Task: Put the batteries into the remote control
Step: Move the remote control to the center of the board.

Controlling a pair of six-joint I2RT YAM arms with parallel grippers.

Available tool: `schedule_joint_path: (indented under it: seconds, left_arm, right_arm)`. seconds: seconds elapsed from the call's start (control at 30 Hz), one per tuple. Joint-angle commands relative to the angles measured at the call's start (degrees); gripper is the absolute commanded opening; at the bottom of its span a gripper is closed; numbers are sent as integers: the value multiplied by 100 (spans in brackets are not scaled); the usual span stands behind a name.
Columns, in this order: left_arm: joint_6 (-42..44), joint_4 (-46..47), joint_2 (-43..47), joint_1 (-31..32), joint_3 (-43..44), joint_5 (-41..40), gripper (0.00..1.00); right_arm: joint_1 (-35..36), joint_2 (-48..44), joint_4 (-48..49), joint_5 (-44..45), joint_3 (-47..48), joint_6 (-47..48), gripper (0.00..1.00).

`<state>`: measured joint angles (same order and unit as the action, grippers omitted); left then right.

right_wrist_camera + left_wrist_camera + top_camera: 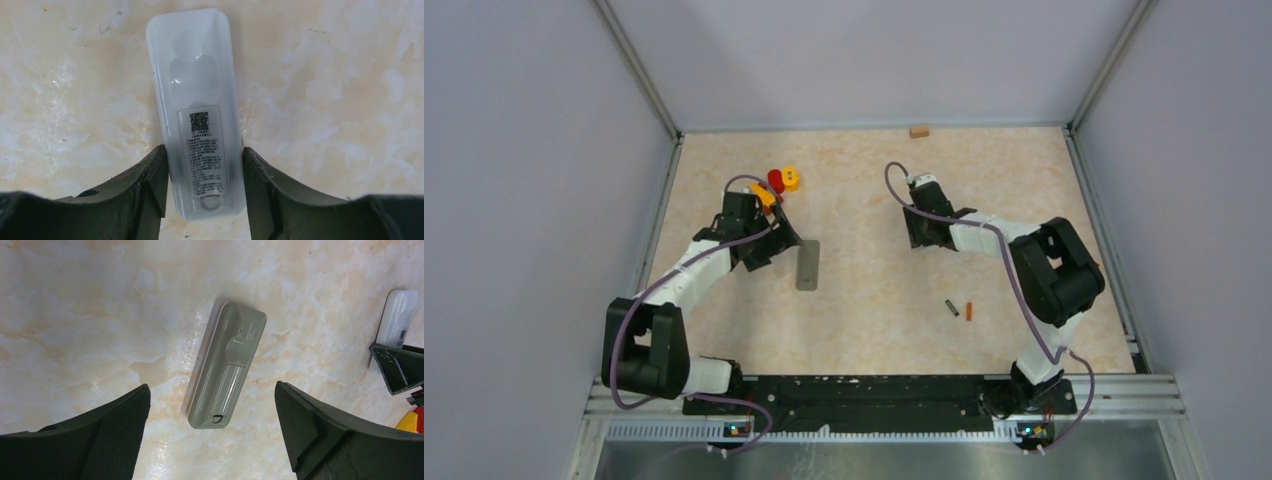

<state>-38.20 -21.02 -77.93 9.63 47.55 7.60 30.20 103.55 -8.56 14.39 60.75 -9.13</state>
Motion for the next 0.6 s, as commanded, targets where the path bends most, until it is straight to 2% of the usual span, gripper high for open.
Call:
schedule_joint_path:
  seconds: [0.0,0.03,0.17,0.23,0.4,0.5,0.57]
  left_arm:
    - [5,155,142,-27,69,-61,97]
    - [10,159,164,-31,58,-69,97]
    - [10,117,299,-31,53,-162,99]
    - [7,84,386,-40,69,-254,99]
    - [-102,-158,661,-93,140,-698,99]
    - [-257,-275,943,-208,132,-1027,99]
    - [-371,-378,1122,-343,142,-1143,99]
  right_arm:
    - [16,189,-36,232,240,-227,46]
    - [1,218,-103,177,281,-257,48]
    - [-5,120,-522,171,462,-429,84]
    - [4,-165,-507,92,405,-462,94]
    - [342,-714,-688,115,615,-944,97]
    - [1012,-637,-727,344,884,-1724,96]
    - [1534,-401,-654,525,1066,-2310,91]
